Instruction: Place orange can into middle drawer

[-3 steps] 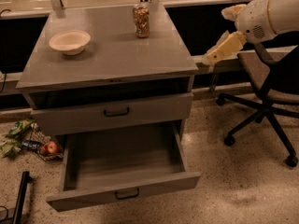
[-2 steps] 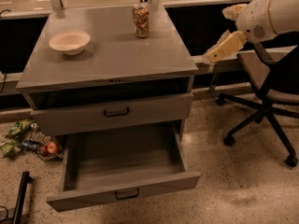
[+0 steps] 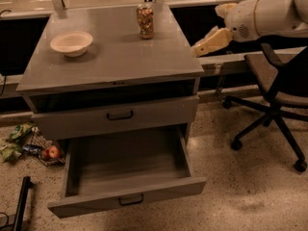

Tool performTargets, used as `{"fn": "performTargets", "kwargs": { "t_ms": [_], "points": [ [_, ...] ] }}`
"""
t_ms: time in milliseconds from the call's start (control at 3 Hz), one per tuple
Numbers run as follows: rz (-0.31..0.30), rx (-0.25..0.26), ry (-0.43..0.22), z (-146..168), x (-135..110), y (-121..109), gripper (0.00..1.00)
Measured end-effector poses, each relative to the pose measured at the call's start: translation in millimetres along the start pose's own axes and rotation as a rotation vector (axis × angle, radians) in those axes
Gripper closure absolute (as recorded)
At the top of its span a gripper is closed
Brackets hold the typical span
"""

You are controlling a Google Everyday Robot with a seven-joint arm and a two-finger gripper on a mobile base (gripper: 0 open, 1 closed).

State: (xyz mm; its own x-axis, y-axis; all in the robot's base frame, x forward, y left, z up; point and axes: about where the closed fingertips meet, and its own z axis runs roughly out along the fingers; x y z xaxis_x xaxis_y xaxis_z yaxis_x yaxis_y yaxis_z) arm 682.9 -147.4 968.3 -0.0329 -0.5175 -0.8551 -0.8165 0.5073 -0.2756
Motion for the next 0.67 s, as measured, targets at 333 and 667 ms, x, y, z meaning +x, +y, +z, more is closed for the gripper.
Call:
{"fn": "performTargets", "kwargs": {
  "t_ms": [333,667],
  "points": [
    [0.026,0.039,-0.091,35.7,-21.1,-13.1,0.00],
    [0.086,0.038,-0.147,82.2,-28.9,-24.9,0.00]
  ]
}}
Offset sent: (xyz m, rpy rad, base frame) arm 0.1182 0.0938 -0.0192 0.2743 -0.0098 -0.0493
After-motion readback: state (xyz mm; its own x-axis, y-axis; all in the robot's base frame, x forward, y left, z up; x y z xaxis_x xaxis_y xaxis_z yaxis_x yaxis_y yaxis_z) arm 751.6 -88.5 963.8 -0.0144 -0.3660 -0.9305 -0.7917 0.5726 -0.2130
